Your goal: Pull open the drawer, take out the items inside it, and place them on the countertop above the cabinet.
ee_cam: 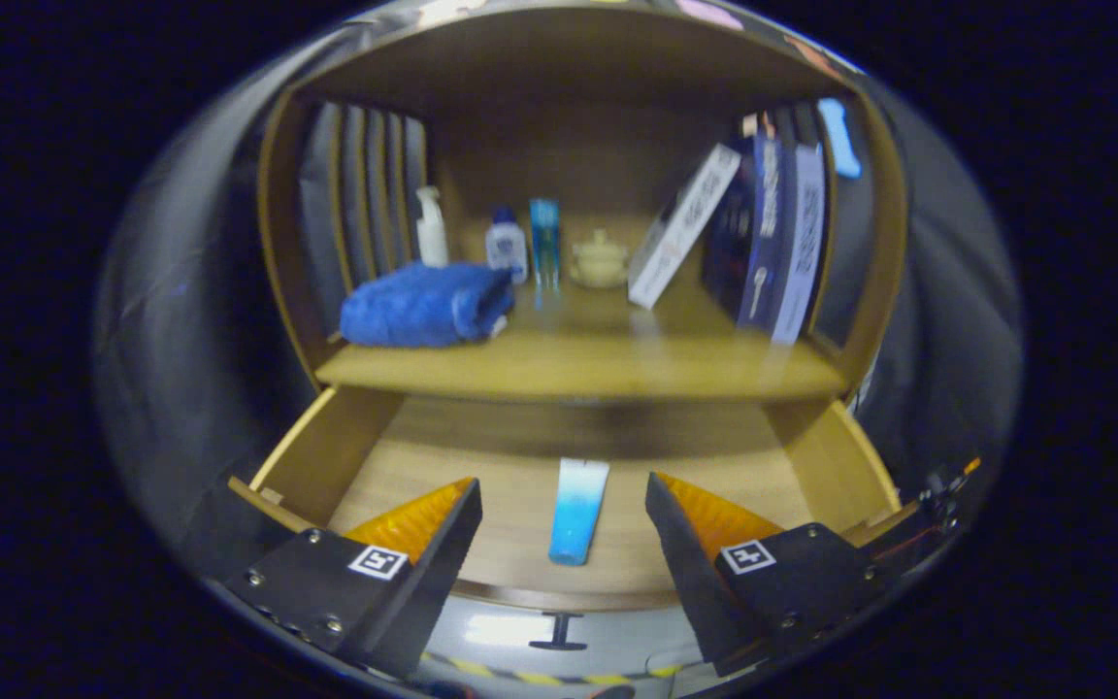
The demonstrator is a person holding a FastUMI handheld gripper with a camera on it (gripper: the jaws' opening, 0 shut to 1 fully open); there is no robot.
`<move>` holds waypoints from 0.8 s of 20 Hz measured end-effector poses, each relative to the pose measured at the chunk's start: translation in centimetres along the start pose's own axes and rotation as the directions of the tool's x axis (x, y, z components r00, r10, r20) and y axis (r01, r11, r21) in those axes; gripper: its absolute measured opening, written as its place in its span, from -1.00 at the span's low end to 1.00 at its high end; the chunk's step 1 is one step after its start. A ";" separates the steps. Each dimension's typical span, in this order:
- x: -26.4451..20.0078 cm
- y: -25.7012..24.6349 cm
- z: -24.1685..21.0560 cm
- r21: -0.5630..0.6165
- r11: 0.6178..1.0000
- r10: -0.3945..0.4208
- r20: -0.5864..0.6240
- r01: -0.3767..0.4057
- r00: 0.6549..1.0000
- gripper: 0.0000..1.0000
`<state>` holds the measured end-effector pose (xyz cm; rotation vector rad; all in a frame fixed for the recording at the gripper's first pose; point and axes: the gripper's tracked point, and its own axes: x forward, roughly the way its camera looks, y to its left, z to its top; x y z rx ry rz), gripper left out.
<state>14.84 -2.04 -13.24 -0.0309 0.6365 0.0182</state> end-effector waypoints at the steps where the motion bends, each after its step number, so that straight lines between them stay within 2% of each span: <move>1: 1.4 0.0 -1.1 0.034 0.999 -0.006 -0.112 0.010 0.994 0.94; 3: 3.7 -0.4 -3.9 0.088 0.994 -0.034 -0.308 0.064 0.951 0.77; 4: 4.4 -0.2 -5.1 0.085 0.994 -0.026 -0.382 0.063 0.924 0.77; 7: 5.8 -0.4 -8.2 0.000 0.997 -0.068 -0.517 0.079 0.853 0.76; 8: 6.3 -1.2 -8.2 -0.019 0.993 -0.112 -0.514 0.120 0.850 0.57; 10: 6.6 -1.0 -9.0 0.017 0.992 -0.096 -0.510 0.122 0.855 0.16; 12: 6.8 -1.0 -7.3 0.033 0.993 -0.080 -0.477 0.109 0.875 -0.26; 14: 6.8 -0.7 -6.5 0.091 0.991 -0.049 -0.447 0.100 0.893 -0.42; 16: 7.1 -0.7 -6.8 0.109 0.991 -0.023 -0.428 0.077 0.903 -0.41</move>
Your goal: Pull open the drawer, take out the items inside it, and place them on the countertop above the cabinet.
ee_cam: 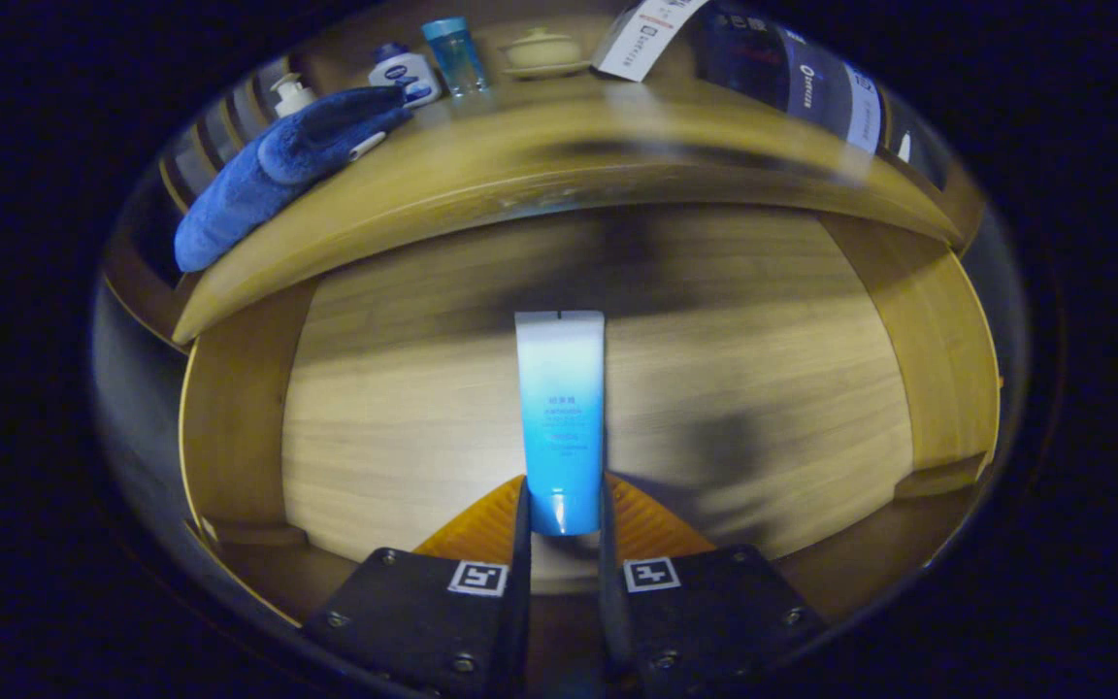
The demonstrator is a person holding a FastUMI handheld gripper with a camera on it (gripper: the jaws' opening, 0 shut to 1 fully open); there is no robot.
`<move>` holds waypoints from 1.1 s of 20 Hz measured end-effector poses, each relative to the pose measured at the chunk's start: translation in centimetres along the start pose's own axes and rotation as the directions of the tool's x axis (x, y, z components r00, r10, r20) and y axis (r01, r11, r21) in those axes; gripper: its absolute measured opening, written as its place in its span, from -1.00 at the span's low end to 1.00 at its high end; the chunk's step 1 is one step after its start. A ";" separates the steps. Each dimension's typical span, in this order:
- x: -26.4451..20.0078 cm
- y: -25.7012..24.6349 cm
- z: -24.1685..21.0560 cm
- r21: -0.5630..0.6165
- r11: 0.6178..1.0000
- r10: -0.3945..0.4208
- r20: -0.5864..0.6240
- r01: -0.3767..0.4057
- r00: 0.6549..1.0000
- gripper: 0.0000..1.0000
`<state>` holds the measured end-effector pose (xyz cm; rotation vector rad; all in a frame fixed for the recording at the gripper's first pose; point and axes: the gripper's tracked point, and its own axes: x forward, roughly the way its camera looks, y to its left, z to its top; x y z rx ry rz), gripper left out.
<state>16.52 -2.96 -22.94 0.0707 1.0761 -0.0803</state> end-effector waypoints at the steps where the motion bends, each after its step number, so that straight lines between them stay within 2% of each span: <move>1: -0.6 0.3 0.7 0.000 1.000 0.013 0.031 -0.013 0.999 -0.41; 7: -3.0 1.9 2.8 -0.034 0.994 0.111 0.175 -0.106 0.978 -0.42; 10: -4.5 1.7 4.1 -0.049 0.994 0.110 0.262 -0.100 0.959 -0.42; 15: -7.6 1.4 6.1 -0.063 0.993 0.117 0.413 -0.100 0.903 -0.42; 18: -8.3 1.1 5.4 -0.070 0.992 0.126 0.428 -0.106 0.895 -0.42; 22: -10.2 1.1 4.9 -0.063 0.988 0.155 0.472 -0.142 0.868 -0.42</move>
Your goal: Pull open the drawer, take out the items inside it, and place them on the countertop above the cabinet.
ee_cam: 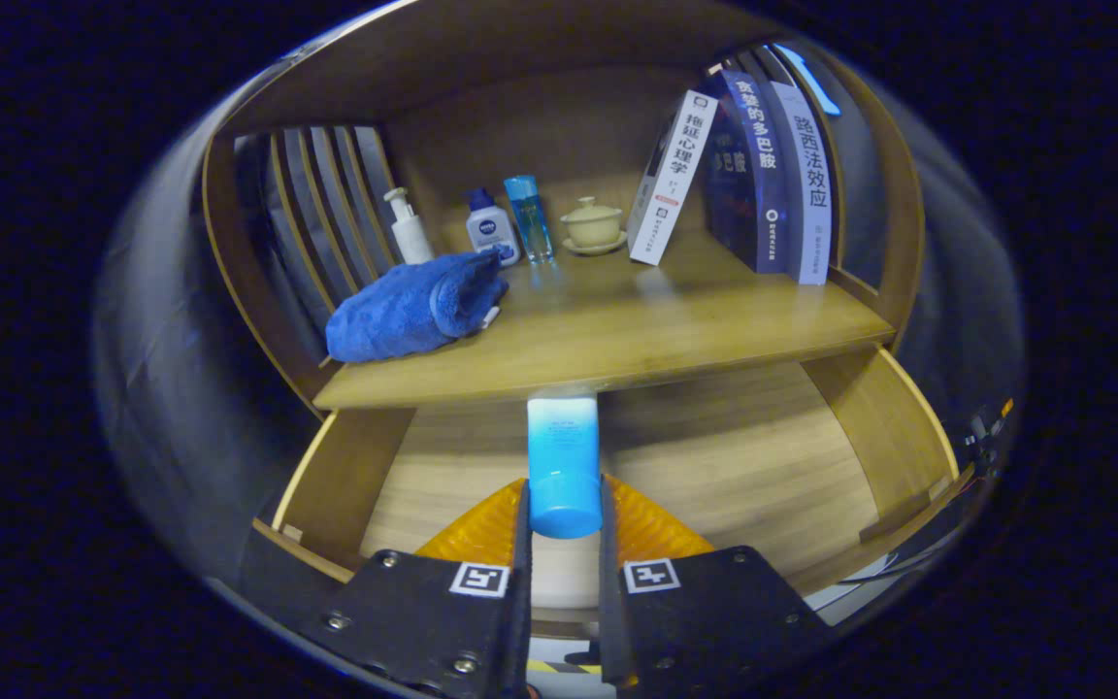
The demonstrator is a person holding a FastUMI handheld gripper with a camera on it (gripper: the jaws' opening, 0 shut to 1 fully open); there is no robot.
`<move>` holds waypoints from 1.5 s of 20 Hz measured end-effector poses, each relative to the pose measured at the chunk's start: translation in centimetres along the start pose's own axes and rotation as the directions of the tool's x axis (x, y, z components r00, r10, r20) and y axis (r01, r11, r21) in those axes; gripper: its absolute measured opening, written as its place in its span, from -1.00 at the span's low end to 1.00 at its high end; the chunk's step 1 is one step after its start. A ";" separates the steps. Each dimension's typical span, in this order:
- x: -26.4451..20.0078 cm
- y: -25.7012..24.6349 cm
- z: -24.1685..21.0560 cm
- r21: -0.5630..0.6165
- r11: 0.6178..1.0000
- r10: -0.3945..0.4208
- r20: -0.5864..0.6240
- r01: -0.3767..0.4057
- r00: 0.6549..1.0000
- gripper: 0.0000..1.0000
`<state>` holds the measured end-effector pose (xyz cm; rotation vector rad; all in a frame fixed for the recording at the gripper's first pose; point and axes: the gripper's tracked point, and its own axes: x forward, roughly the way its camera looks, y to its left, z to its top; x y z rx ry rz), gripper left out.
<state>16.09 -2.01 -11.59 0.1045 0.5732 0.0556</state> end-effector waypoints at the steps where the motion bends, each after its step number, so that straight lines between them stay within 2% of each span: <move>1: -0.5 0.0 0.2 -0.001 1.000 0.005 0.014 -0.005 1.000 -0.43; 6: -3.1 0.0 2.9 -0.070 0.997 -0.014 0.154 0.025 0.988 -0.43; 12: -5.7 0.8 4.2 -0.165 0.985 -0.014 0.237 0.055 0.971 -0.43; 15: -6.4 1.7 5.0 -0.138 0.990 0.005 0.268 0.033 0.963 -0.43; 19: -6.4 2.0 8.1 -0.159 0.986 0.007 0.341 0.050 0.940 -0.43; 25: -2.5 2.4 12.0 -0.164 0.985 0.005 0.364 0.058 0.931 -0.43; 30: 2.7 1.9 12.7 -0.154 0.985 -0.013 0.356 0.072 0.934 -0.43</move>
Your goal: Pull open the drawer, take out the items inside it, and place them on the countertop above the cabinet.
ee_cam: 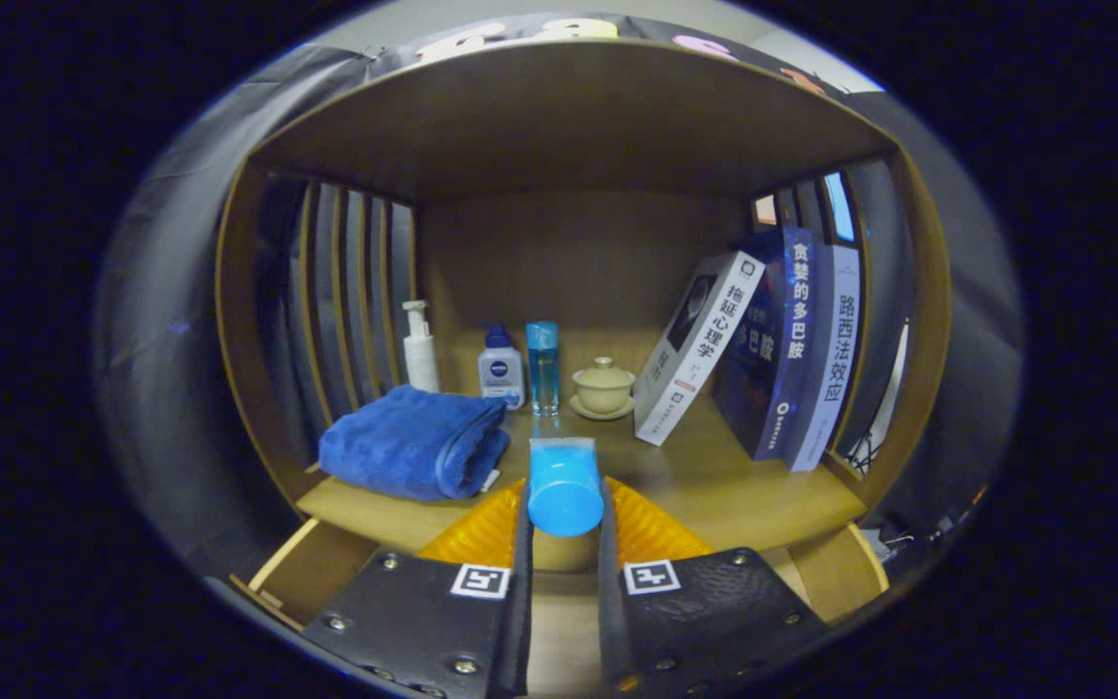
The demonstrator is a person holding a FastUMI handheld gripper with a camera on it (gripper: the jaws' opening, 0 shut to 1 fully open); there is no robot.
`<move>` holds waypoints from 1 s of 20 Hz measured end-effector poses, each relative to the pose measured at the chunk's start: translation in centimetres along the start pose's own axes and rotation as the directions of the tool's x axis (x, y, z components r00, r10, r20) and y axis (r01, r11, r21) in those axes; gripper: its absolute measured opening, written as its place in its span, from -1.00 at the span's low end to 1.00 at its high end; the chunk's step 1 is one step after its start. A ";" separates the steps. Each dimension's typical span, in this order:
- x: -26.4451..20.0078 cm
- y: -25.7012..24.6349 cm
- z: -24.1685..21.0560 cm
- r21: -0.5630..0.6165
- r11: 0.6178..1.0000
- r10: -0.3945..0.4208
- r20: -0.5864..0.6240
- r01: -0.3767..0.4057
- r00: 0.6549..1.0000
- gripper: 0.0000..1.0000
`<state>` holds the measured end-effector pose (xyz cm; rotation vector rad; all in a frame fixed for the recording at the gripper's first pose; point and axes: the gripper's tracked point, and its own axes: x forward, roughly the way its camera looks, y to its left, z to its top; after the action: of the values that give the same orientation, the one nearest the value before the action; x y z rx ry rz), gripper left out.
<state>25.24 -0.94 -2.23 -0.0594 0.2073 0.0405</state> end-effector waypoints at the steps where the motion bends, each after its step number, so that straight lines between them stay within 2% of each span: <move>1: 0.8 0.0 -0.5 0.008 1.000 -0.001 -0.004 0.001 1.000 -0.43; 5: 3.4 -0.4 -3.6 -0.011 1.000 -0.028 -0.072 0.027 0.997 -0.43; 8: 3.9 -0.3 -4.2 0.030 0.999 -0.035 -0.096 0.038 0.995 -0.42; 12: 3.4 -0.6 -4.1 0.008 0.998 -0.054 -0.094 0.055 0.994 -0.20; 17: 0.0 -0.7 -3.6 0.026 0.998 -0.055 -0.067 0.057 0.996 0.97; 20: -2.8 -1.4 -3.4 0.027 0.998 -0.063 -0.034 0.064 0.997 0.94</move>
<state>21.83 -2.64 -4.93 -0.0384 0.2394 -0.0264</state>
